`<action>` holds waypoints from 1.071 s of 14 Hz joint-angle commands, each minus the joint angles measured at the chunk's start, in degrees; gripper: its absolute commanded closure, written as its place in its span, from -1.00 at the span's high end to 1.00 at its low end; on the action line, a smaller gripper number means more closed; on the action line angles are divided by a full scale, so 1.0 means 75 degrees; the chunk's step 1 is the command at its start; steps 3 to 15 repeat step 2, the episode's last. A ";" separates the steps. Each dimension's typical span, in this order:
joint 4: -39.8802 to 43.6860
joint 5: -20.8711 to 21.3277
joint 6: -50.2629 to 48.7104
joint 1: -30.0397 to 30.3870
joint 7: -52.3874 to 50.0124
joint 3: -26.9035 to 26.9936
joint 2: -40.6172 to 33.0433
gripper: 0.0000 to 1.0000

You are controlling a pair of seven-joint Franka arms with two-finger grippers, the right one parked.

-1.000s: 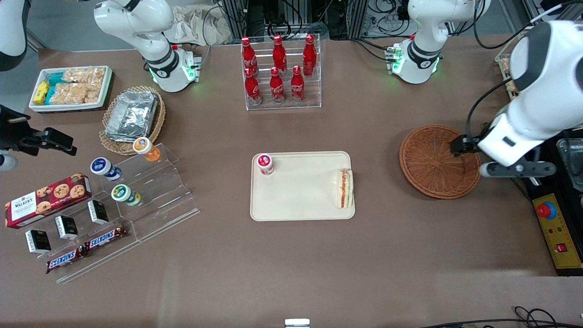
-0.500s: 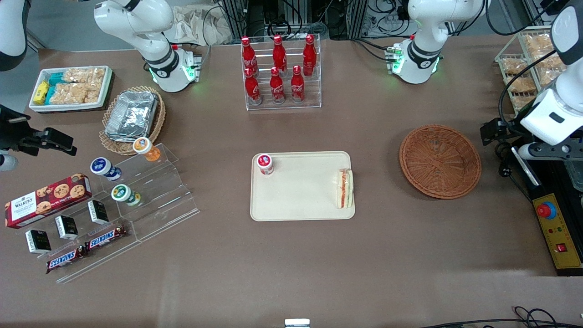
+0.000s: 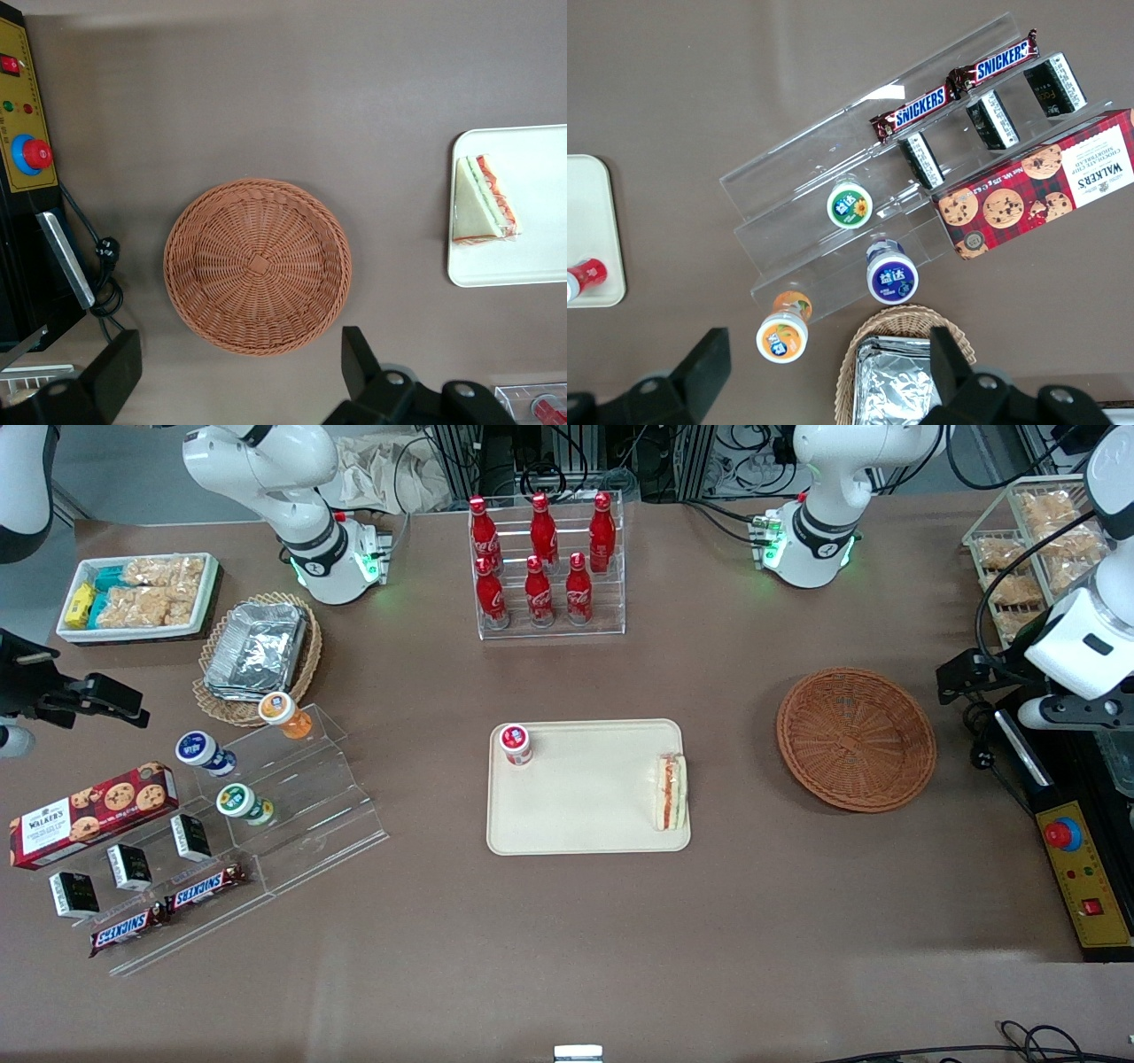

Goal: Place sandwich from basket to tray

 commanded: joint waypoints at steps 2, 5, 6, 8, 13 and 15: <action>-0.0005 -0.0146 -0.0004 0.0059 0.0083 -0.0031 -0.0091 0.99; -0.0005 -0.0146 -0.0004 0.0059 0.0083 -0.0031 -0.0091 0.99; -0.0005 -0.0146 -0.0004 0.0059 0.0083 -0.0031 -0.0091 0.99; -0.0005 -0.0146 -0.0004 0.0059 0.0083 -0.0031 -0.0091 0.99; -0.0005 -0.0146 -0.0004 0.0059 0.0083 -0.0031 -0.0091 0.99; -0.0005 -0.0146 -0.0004 0.0059 0.0083 -0.0031 -0.0091 0.99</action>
